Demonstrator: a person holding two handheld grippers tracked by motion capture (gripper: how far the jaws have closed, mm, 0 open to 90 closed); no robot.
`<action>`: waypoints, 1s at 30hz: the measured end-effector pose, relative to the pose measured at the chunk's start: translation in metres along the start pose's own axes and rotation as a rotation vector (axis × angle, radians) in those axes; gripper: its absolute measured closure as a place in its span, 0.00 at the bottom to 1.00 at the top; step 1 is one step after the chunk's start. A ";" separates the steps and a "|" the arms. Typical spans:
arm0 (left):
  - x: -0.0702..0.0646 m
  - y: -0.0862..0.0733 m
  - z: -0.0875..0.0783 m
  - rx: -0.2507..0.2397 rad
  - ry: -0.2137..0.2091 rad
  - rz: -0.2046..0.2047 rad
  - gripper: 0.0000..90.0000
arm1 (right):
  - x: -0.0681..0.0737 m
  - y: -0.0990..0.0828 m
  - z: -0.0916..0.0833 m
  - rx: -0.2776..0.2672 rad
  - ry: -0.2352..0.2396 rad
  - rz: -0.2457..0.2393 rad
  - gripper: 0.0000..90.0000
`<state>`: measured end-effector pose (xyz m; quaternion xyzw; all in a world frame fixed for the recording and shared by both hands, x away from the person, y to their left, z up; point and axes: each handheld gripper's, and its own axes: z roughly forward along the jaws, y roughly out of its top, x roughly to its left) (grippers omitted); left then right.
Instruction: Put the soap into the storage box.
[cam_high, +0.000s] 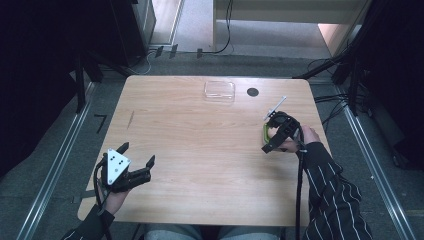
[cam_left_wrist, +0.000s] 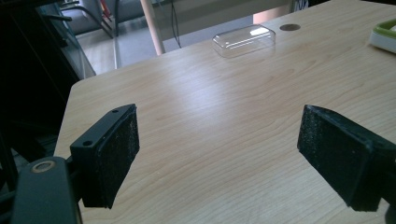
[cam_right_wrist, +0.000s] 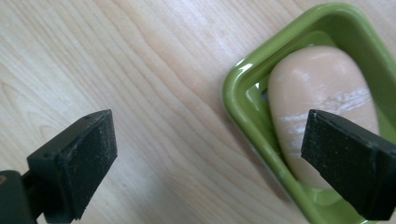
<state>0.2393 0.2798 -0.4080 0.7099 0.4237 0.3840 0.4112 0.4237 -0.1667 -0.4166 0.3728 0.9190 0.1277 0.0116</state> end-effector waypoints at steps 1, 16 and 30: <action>0.000 0.000 0.000 0.000 0.001 0.000 0.15 | 0.001 -0.001 0.000 0.002 -0.005 0.002 0.04; -0.002 0.002 0.002 -0.002 -0.012 0.002 0.15 | 0.041 -0.014 0.006 0.055 -0.005 -0.019 0.04; -0.003 0.003 0.003 -0.003 -0.014 0.010 0.15 | 0.076 -0.032 0.019 0.115 0.002 -0.102 0.04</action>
